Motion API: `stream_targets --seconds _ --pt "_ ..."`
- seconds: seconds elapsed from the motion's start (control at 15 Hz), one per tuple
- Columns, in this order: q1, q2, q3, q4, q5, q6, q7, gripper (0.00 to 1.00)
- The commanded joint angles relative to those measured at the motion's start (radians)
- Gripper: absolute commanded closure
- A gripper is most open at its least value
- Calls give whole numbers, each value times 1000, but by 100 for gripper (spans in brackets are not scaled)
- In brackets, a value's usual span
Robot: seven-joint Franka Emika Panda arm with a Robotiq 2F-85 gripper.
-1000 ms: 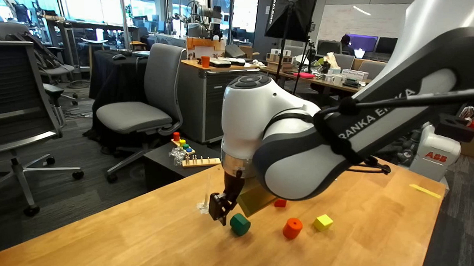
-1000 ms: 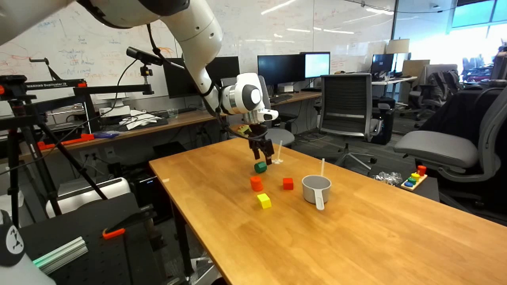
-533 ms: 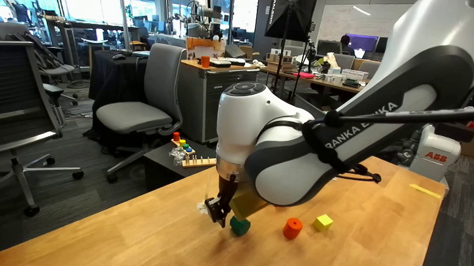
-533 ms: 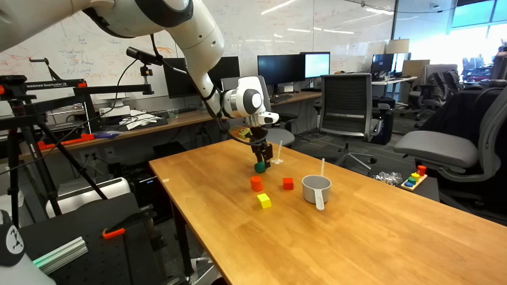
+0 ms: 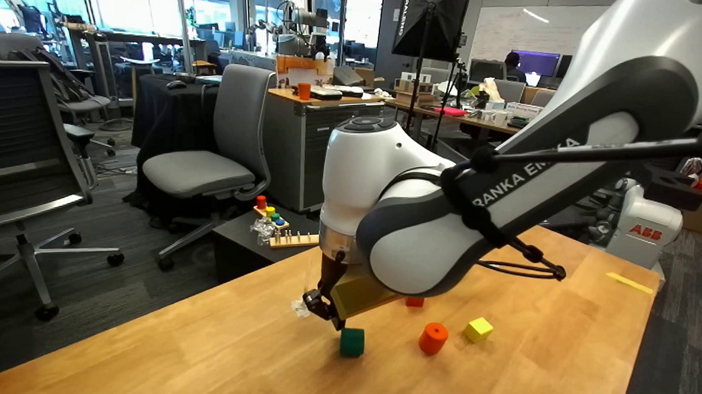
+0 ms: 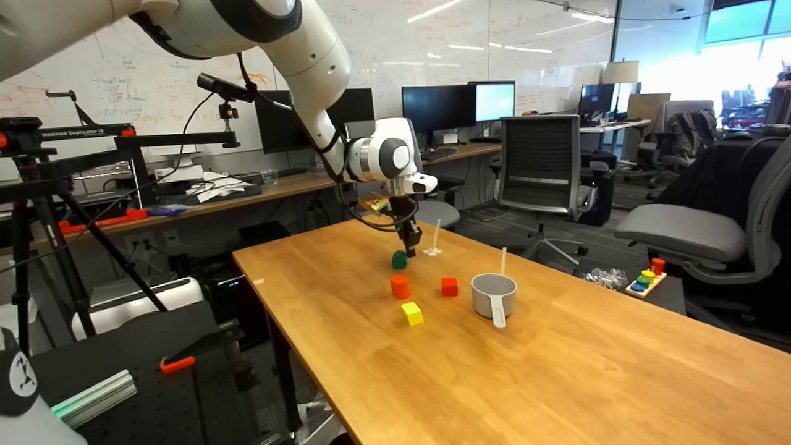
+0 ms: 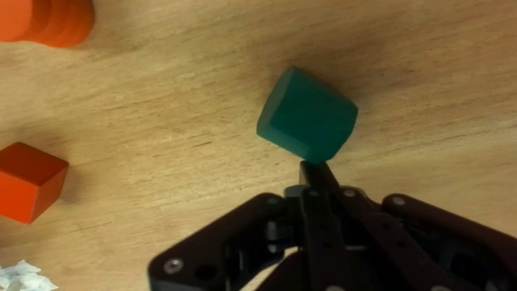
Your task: Put all the blocks in the gray pot one at a time except the orange cylindrical block
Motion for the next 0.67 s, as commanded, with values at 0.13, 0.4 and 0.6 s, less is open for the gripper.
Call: stream_targets --seconds 0.13,0.4,0.6 --pt "6 -49 -15 -31 16 13 47 68" --pt "27 -74 -33 -64 14 47 139 35" --pt "35 -81 -28 -83 18 64 203 14"
